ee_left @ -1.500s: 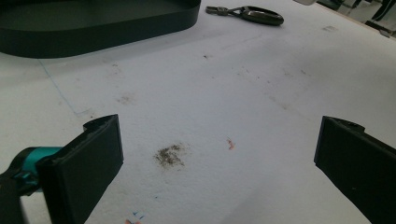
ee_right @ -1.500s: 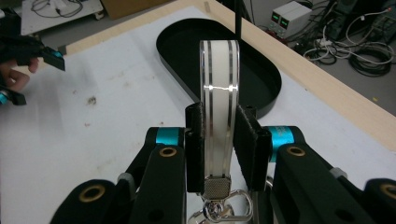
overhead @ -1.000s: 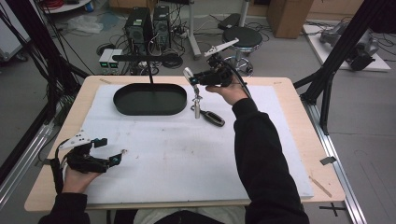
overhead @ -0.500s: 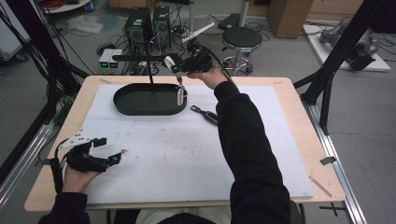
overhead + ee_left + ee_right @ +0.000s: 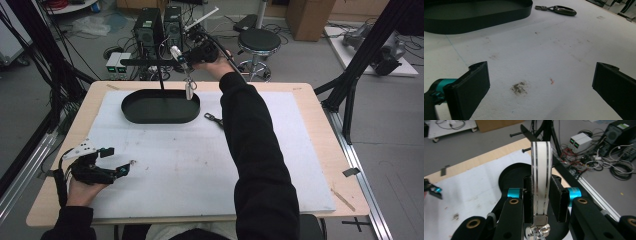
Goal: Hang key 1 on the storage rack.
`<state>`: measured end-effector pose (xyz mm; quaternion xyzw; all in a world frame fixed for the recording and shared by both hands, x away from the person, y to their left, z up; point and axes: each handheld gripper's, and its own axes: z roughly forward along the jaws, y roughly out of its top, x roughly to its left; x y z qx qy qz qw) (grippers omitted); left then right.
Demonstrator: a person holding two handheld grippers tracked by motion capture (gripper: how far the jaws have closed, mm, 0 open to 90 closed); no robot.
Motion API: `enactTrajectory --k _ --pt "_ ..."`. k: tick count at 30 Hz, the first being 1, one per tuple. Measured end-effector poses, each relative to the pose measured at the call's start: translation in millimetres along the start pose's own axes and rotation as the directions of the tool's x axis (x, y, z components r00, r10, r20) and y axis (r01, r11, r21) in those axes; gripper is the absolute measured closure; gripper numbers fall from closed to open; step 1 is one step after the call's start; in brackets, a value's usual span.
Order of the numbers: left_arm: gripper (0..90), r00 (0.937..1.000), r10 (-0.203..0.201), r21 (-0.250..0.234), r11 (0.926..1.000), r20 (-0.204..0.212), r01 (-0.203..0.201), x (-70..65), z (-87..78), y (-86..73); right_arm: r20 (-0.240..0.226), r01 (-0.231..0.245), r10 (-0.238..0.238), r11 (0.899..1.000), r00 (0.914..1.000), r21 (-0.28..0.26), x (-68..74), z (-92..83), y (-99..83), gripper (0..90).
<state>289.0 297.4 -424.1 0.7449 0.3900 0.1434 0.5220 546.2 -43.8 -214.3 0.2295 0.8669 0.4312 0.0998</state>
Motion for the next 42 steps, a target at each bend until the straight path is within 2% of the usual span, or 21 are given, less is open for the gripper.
enactTrajectory --k 7,10,13,15,17,20,24,26,30,33,37,40,42 --pt "1.7 1.0 -0.003 0.0 1.0 0.001 0.003 0.7 0.1 -0.1 0.05 0.01 -0.011 1.0 0.9987 0.009 -6.5 6.6 15.0 74.9" --pt "1.7 1.0 -0.003 0.0 1.0 0.002 0.003 1.1 0.3 -0.1 0.077 -0.004 0.005 1.0 0.997 -0.002 -11.3 7.3 20.3 74.9" --pt "1.7 1.0 -0.005 0.001 1.0 0.006 0.005 1.1 1.0 -0.2 0.11 -0.015 0.015 1.0 0.9938 0.0 -14.2 10.3 21.2 74.9" --pt "1.7 1.0 -0.002 0.001 1.0 0.007 0.002 1.1 1.0 -0.1 0.138 -0.003 0.0 1.0 0.9904 0.021 -15.9 15.3 20.3 74.9" --pt "1.7 1.0 -0.004 0.0 1.0 0.006 0.004 1.4 0.9 -0.2 0.159 -0.025 0.02 0.999 0.9871 0.028 -17.0 19.6 18.8 74.9" --pt "1.7 1.0 -0.005 0.001 1.0 0.003 0.005 2.2 0.9 -0.2 0.163 -0.024 0.022 1.0 0.9864 0.01 -18.8 23.9 18.0 74.9" --pt "1.7 1.0 -0.005 0.002 1.0 0.003 0.005 2.4 1.0 -0.2 0.14 -0.028 0.031 0.999 0.9897 -0.02 -17.2 24.8 19.9 74.9" --pt "1.7 1.0 -0.004 0.002 1.0 0.006 0.004 2.4 1.3 -0.2 0.142 -0.021 0.024 1.0 0.9895 -0.022 -15.5 24.9 21.1 74.9" --pt "1.7 1.0 -0.002 0.003 1.0 0.006 0.002 2.2 1.3 -0.1 0.167 -0.036 0.043 0.998 0.985 -0.042 -15.2 25.9 22.5 74.9" --pt "1.7 1.0 -0.004 0.0 1.0 0.007 0.004 2.7 1.3 -0.1 0.2 -0.041 0.046 0.999 0.9787 -0.031 -16.0 30.0 22.0 74.8" --pt "1.7 1.0 -0.005 0.001 1.0 0.005 0.004 2.6 2.5 0.2 0.242 -0.053 0.067 0.997 0.9679 -0.063 -18.1 32.9 21.6 74.8" --pt "1.7 1.0 -0.003 0.002 1.0 0.006 0.003 2.7 2.5 0.4 0.255 -0.07 0.096 0.992 0.9621 -0.109 -20.4 34.9 21.1 74.8" --pt "1.7 0.9999 -0.008 -0.004 1.0 0.007 0.008 3.0 1.9 0.3 0.27 -0.074 0.104 0.99 0.9571 -0.119 -21.3 37.7 20.7 74.8"
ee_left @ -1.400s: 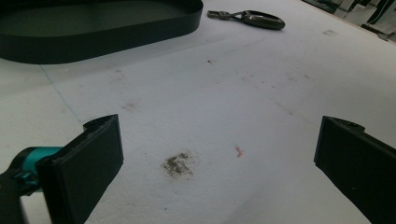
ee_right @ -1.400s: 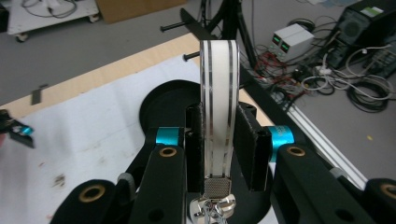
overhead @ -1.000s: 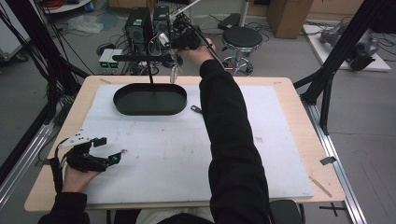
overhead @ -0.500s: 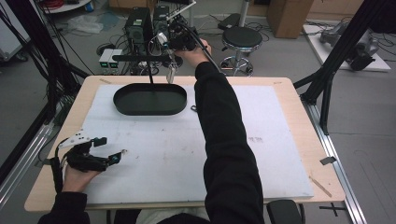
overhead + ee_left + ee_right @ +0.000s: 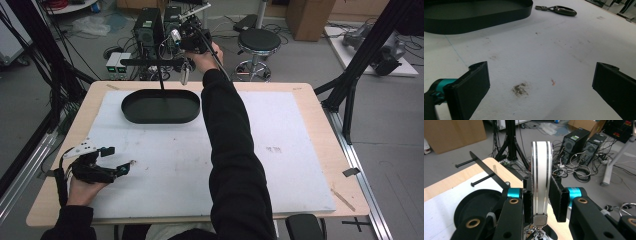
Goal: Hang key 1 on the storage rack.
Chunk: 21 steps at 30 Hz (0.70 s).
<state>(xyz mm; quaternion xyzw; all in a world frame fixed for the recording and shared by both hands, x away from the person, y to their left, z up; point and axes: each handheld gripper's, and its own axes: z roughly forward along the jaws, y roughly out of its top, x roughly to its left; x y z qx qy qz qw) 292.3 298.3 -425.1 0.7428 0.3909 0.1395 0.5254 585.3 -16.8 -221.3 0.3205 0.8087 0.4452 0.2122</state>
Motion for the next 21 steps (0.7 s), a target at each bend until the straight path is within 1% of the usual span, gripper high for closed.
enactTrajectory --k 2,5,6,7,8,10,11,12,14,15,17,18,19,20,21 --pt "1.7 1.0 0.003 -0.001 1.0 -0.001 -0.003 0.6 -0.5 0.1 0.016 -0.006 0.006 1.0 0.9999 -0.002 0.4 2.7 -1.1 74.8" --pt "1.7 1.0 0.002 0.0 1.0 0.0 -0.002 0.3 -0.1 0.0 0.02 -0.01 0.01 1.0 0.9997 0.01 0.5 4.2 -3.8 74.2" --pt "1.7 1.0 0.0 0.0 1.0 0.0 0.0 0.0 -0.1 0.0 0.012 -0.008 0.008 1.0 0.9999 0.014 -0.4 4.1 -5.1 73.7" --pt "1.7 1.0 0.002 0.001 1.0 -0.001 -0.002 0.2 -0.2 0.1 0.0 -0.023 0.023 1.0 0.9997 0.021 -1.1 3.6 -7.0 69.8" --pt "1.7 1.0 0.002 0.0 1.0 -0.001 -0.002 0.2 -0.2 0.1 -0.002 -0.031 0.031 0.999 0.9995 0.018 -2.9 2.4 -8.7 63.6" --pt "1.7 1.0 0.003 0.001 1.0 -0.002 -0.003 -0.1 -0.1 0.1 -0.01 -0.086 0.086 0.996 0.9962 0.02 -5.1 -0.8 -12.4 53.2" --pt "1.7 1.0 0.005 0.004 1.0 -0.002 -0.005 -0.3 0.0 0.0 -0.002 -0.089 0.089 0.996 0.996 0.017 -7.1 -2.2 -14.9 47.5" --pt "1.7 1.0 0.005 0.005 1.0 -0.004 -0.005 -0.8 0.4 0.0 0.007 -0.093 0.093 0.995 0.9957 0.028 -8.3 -4.1 -17.5 41.8" --pt "1.7 1.0 0.007 0.008 0.9999 -0.005 -0.007 -0.9 0.3 0.0 -0.004 -0.095 0.096 0.994 0.9954 0.052 -11.9 -7.3 -24.4 28.7" --pt "1.7 1.0 0.007 0.008 0.9999 -0.006 -0.007 -0.7 0.3 -0.1 0.002 -0.094 0.094 0.994 0.9956 0.064 -13.2 -8.8 -27.9 24.7" --pt "1.7 1.0 0.005 0.008 1.0 -0.007 -0.005 -0.7 0.4 -0.1 -0.003 -0.094 0.094 0.992 0.9956 0.079 -16.3 -11.7 -35.2 11.1" --pt "1.7 1.0 0.006 0.012 0.9999 -0.007 -0.006 -0.8 0.5 -0.2 -0.01 -0.088 0.09 0.993 0.9959 0.084 -17.3 -13.3 -38.2 9.4" --pt "1.7 0.9999 0.009 0.014 0.9999 -0.007 -0.009 -1.2 0.8 -0.2 -0.011 -0.075 0.076 0.995 0.997 0.067 -18.8 -16.5 -42.2 8.3" --pt "1.7 0.9999 0.01 0.015 0.9998 -0.008 -0.01 -1.5 1.0 -0.3 -0.014 -0.087 0.087 0.995 0.9961 0.043 -20.9 -21.2 -47.2 0.4" --pt "1.7 0.9999 0.011 0.019 0.9998 -0.006 -0.011 -1.8 1.1 -0.3 -0.011 -0.099 0.1 0.995 0.995 0.03 -22.7 -23.1 -50.1 0.6"
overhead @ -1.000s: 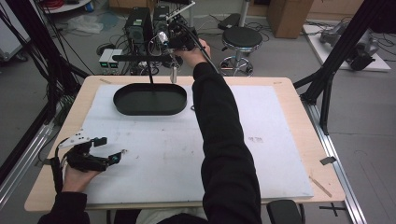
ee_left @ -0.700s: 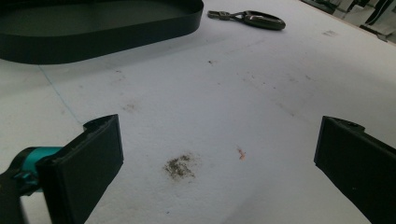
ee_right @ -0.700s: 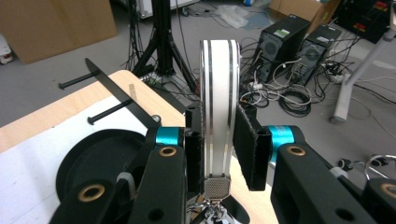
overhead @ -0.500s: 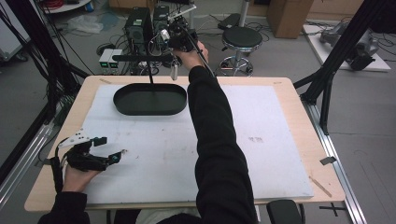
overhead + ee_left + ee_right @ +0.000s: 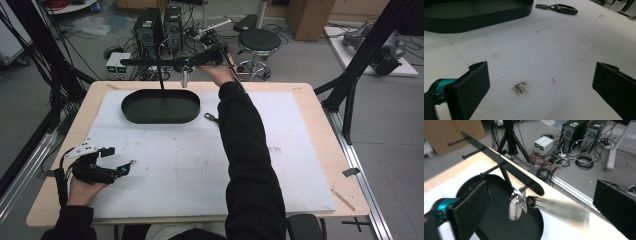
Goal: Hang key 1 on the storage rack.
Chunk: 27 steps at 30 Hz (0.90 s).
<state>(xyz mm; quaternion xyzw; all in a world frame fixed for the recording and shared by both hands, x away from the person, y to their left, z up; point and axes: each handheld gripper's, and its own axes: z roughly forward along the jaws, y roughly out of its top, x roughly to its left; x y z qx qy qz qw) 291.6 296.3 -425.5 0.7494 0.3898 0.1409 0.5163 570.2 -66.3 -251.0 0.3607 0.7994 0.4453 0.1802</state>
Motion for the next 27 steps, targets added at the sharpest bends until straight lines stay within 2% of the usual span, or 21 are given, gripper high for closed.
enactTrajectory --k 1,5,9,11,18,19,21,27 --pt "1.7 1.0 0.001 0.001 1.0 0.001 -0.001 -0.1 0.3 0.0 -0.011 -0.014 0.014 1.0 0.9998 -0.003 -2.5 -2.4 -3.2 0.6" --pt "1.7 1.0 0.003 0.001 1.0 -0.001 -0.003 0.0 -0.1 0.1 -0.036 -0.014 0.014 1.0 0.9993 -0.013 -7.1 -12.4 -14.9 0.6" --pt "1.7 1.0 0.009 0.009 0.9999 -0.003 -0.009 -0.6 -0.4 -0.1 -0.059 -0.018 0.018 1.0 0.9981 0.0 -10.2 -20.8 -26.0 0.6" --pt "1.7 1.0 0.008 0.009 0.9999 -0.004 -0.007 -1.2 -0.3 -0.1 -0.055 -0.002 0.002 1.0 0.9985 0.001 -10.5 -24.1 -31.2 0.6" --pt "1.7 1.0 0.008 0.01 0.9999 -0.004 -0.008 -1.6 0.3 -0.4 -0.079 -0.015 0.016 1.0 0.9967 0.005 -17.1 -36.0 -55.5 0.6" --pt "1.7 1.0 0.009 0.012 0.9999 -0.003 -0.009 -1.4 0.2 -0.3 -0.085 -0.023 0.025 1.0 0.9961 0.02 -18.1 -37.4 -58.9 0.6" --pt "1.7 0.9999 0.011 0.015 0.9998 -0.002 -0.011 -1.3 0.3 -0.4 -0.076 -0.029 0.031 0.999 0.9967 0.029 -19.7 -39.7 -65.9 0.6" --pt "1.7 0.9999 0.012 0.013 0.9998 -0.005 -0.012 -2.0 0.4 -0.4 -0.065 -0.009 0.012 0.999 0.9978 0.036 -19.7 -50.4 -82.7 0.7"
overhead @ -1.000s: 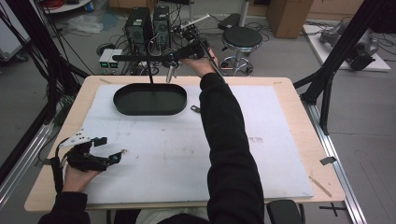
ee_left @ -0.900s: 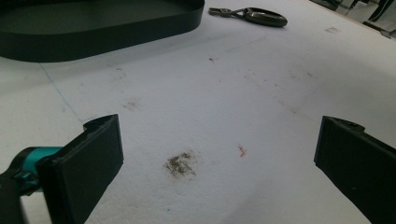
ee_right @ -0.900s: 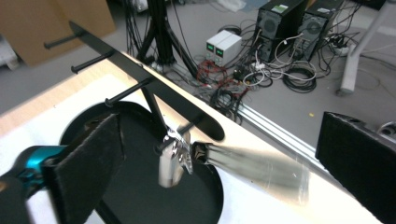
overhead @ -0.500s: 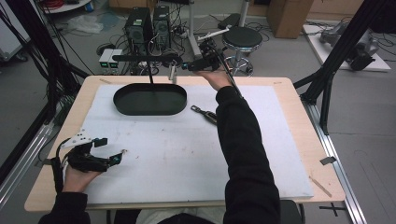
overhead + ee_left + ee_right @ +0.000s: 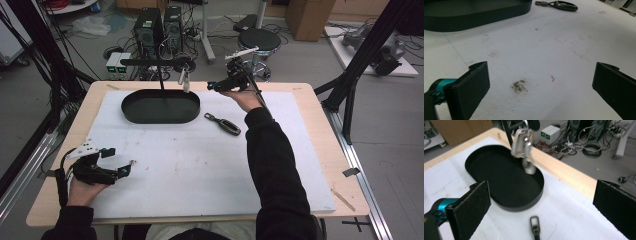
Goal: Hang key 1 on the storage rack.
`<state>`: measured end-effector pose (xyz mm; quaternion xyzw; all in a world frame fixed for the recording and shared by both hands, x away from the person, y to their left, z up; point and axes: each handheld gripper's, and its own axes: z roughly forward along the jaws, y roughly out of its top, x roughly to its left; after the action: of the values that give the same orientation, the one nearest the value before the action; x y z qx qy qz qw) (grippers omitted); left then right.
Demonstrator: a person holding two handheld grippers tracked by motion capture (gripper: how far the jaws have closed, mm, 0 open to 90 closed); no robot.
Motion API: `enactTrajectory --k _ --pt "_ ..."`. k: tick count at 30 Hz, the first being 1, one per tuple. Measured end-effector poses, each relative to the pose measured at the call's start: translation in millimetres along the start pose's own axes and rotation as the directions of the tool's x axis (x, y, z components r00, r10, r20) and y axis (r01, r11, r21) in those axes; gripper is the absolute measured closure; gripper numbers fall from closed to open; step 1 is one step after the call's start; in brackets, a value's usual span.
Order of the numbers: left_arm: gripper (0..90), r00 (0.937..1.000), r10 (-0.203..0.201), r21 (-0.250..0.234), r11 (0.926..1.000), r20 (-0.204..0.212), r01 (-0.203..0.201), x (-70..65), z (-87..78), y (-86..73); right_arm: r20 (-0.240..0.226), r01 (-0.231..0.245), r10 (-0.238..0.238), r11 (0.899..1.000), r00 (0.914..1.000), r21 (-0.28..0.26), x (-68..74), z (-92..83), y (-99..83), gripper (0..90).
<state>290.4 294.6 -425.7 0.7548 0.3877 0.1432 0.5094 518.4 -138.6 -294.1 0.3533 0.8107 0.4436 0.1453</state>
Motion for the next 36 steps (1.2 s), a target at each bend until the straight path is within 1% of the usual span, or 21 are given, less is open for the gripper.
enactTrajectory --k 1,3,6,9,12,14,22,29,33,36 --pt "1.7 1.0 0.0 0.0 1.0 0.0 0.0 0.0 -0.1 0.0 -0.001 0.003 -0.003 1.0 1.0 0.011 -0.4 -1.0 -1.9 0.7" --pt "1.7 1.0 -0.001 0.002 1.0 -0.001 0.001 -0.1 -0.2 0.1 -0.002 0.005 -0.005 1.0 1.0 0.0 -0.5 -4.0 -7.5 0.7" --pt "1.7 1.0 -0.001 0.003 1.0 -0.001 0.001 -0.2 -0.2 0.1 -0.009 -0.011 0.011 1.0 0.9999 0.011 -4.0 -6.4 -18.8 0.7" --pt "1.7 1.0 0.0 0.004 1.0 0.0 0.0 -0.4 -0.2 0.1 -0.005 -0.02 0.02 1.0 0.9998 0.016 -6.8 -7.4 -31.4 0.7" --pt "1.7 1.0 0.001 0.003 1.0 0.0 -0.001 -0.7 -0.2 0.0 0.005 -0.012 0.012 0.999 0.9999 0.036 -7.3 -7.1 -41.9 0.7" --pt "1.7 1.0 0.001 0.005 1.0 0.0 -0.001 -0.5 0.0 0.0 0.003 -0.01 0.01 0.999 0.9999 0.039 -7.0 -7.4 -48.3 0.7" --pt "1.7 1.0 0.002 0.008 1.0 -0.001 -0.002 -1.1 0.0 0.1 -0.004 -0.006 0.006 0.999 1.0 0.047 -4.0 -6.7 -64.4 0.7" --pt "1.7 1.0 0.003 0.009 1.0 -0.002 -0.003 -1.0 0.1 0.0 -0.011 -0.005 0.006 0.998 0.9999 0.064 -0.3 0.4 -74.9 0.7" --pt "1.7 1.0 0.002 0.009 1.0 -0.001 -0.002 -1.0 0.1 0.0 -0.012 -0.012 0.013 0.996 0.9998 0.087 -1.5 9.2 -83.3 0.7" --pt "1.7 1.0 0.004 0.011 0.9999 -0.002 -0.004 -1.1 0.2 0.0 -0.013 -0.02 0.021 0.993 0.9997 0.114 -3.6 17.5 -89.4 0.7"
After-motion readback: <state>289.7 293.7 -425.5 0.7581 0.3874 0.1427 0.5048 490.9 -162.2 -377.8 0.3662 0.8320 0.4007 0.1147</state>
